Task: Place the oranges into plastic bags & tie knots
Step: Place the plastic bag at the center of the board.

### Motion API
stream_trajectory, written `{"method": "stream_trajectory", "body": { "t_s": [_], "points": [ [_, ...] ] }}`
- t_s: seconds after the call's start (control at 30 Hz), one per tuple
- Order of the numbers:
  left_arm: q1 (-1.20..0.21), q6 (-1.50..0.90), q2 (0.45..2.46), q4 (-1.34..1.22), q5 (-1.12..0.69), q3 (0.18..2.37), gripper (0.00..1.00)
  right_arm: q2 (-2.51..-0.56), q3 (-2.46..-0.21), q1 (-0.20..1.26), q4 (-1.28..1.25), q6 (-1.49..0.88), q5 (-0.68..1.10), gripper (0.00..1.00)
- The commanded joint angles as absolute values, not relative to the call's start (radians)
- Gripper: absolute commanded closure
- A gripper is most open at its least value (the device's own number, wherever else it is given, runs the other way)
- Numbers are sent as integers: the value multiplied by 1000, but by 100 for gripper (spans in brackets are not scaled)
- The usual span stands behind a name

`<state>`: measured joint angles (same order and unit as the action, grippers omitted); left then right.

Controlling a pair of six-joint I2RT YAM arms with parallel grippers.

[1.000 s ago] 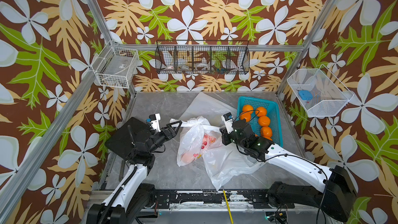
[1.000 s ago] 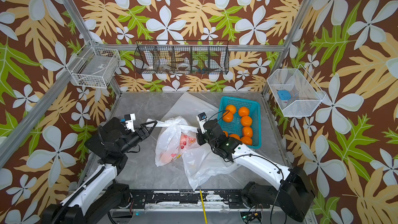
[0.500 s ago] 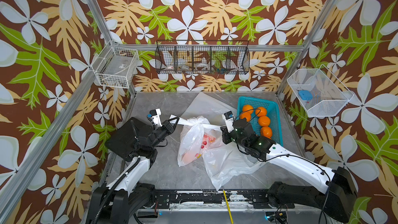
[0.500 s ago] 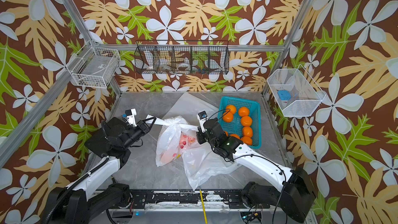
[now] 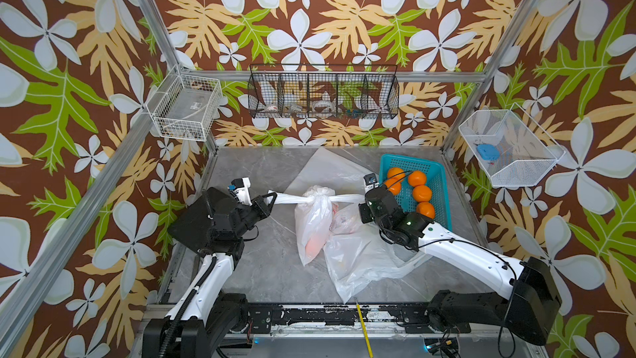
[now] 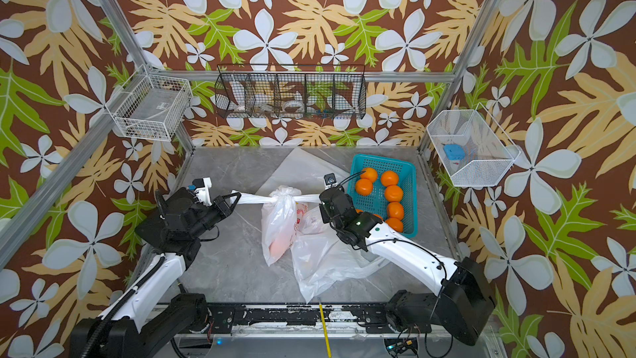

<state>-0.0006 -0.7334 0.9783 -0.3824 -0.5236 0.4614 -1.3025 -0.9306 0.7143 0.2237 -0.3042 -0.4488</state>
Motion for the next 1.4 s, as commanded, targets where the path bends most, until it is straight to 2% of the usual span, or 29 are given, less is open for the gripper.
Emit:
{"method": "stream_trajectory", "body": {
  "t_s": [0.0, 0.2, 0.37, 0.5, 0.83, 1.03, 1.2, 1.23, 1.27, 1.37],
  "points": [
    [20, -688, 973, -363, -355, 459, 100, -1316, -923, 688, 363, -333, -712, 100],
    [45, -663, 940, -323, -328, 462, 100, -1338, -958, 686, 393, -326, -712, 100],
    [54, -617, 900, -221, -314, 586, 100, -1298, -1010, 685, 298, -258, -511, 100],
    [58, -548, 905, -127, -253, 730, 100, -1332, -1140, 687, 273, -249, -324, 100],
    [241, -540, 1094, -134, -311, 919, 100, -1659, -1497, 695, 178, -242, -92, 100],
    [383, -583, 1176, -201, -339, 892, 100, -1899, -1701, 713, 160, -267, 1, 100],
    [430, -638, 1278, -261, -380, 858, 100, -2061, -1822, 718, 149, -287, 64, 100],
    [430, -634, 1291, -256, -375, 858, 99, -2085, -1845, 718, 153, -288, 93, 95],
    [430, -632, 1300, -254, -373, 856, 92, -2103, -1864, 718, 159, -288, 114, 90],
    [431, -620, 1296, -231, -366, 857, 66, -2099, -1884, 716, 202, -268, 118, 60]
  ]
}}
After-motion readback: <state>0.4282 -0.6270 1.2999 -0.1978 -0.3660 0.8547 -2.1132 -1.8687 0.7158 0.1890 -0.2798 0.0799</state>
